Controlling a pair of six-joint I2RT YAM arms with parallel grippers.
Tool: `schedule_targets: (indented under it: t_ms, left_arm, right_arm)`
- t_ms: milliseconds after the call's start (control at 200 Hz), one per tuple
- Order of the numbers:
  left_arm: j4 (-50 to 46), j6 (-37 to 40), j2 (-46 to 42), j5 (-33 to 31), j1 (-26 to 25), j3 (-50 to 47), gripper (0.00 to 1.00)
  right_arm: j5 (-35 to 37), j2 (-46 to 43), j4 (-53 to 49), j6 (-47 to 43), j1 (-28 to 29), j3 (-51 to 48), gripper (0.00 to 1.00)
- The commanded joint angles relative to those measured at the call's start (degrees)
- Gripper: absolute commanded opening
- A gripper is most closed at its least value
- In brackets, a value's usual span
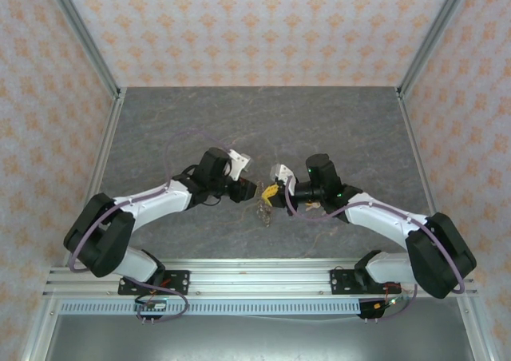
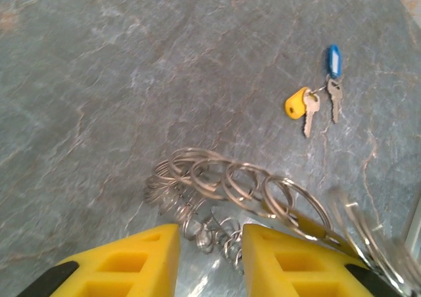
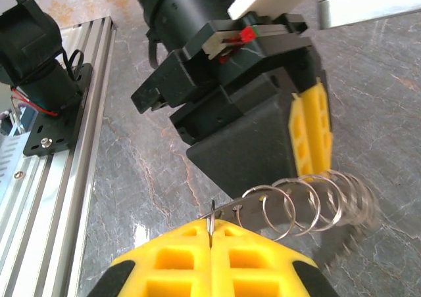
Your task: Put the keys on the keyring
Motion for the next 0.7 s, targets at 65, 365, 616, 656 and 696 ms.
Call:
schedule_targets:
  t_ms: [65, 365, 616, 656, 696]
  left_arm:
    - [2.0, -0.1, 1.8, 2.4, -1.3, 4.1, 0.31]
    - [0.3, 0.1, -1.4, -3.6, -1.4, 2.2, 0.32]
    - [3.3, 1.1, -11.5, -12.2, -1.3, -2.7, 0.36]
    - [3.7, 2.0, -12.6, -11.4, -1.3, -3.1, 0.36]
    - [3.4, 3.0, -13.3, -10.2, -1.3, -3.2, 0.36]
  right_arm:
    - [-0.7, -0.3, -3.5, -5.9, 0.3, 2.5, 0.00]
    - [8.8, -4.0, 11.1, 2.1, 0.3, -3.1, 0.00]
    - [3.1, -5.6, 10.2, 5.9, -1.3, -2.3, 0.00]
    - [1.6, -4.9, 15.3, 10.9, -1.8, -3.2, 0.00]
    - [-0.5, -2.5, 18.4, 14.4, -2.4, -3.1, 0.00]
